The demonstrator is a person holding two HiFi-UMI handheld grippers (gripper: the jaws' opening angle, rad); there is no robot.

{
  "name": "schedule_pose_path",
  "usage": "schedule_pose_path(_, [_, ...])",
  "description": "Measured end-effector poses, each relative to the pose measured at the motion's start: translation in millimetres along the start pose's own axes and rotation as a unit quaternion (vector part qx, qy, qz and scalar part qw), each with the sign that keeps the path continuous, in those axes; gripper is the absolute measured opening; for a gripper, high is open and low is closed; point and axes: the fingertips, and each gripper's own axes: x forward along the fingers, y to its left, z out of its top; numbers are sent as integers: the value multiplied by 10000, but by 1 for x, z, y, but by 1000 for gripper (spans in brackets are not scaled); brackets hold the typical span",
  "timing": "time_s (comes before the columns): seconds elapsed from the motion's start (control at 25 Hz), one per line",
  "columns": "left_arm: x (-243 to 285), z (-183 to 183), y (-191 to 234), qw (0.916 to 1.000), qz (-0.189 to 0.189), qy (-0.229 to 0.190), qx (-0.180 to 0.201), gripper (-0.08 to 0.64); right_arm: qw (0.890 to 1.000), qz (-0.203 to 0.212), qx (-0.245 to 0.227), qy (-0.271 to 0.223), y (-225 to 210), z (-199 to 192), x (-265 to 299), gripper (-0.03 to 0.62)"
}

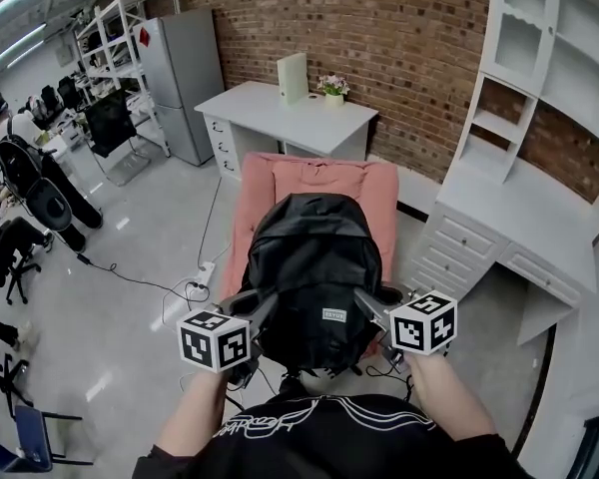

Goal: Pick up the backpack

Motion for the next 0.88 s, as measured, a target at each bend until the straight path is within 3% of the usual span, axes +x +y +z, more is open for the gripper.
schedule_pose_path(0.88, [12,6,-17,9998,-42,-153,103,58,9996,-38,-90,-270,-13,5,-18,49])
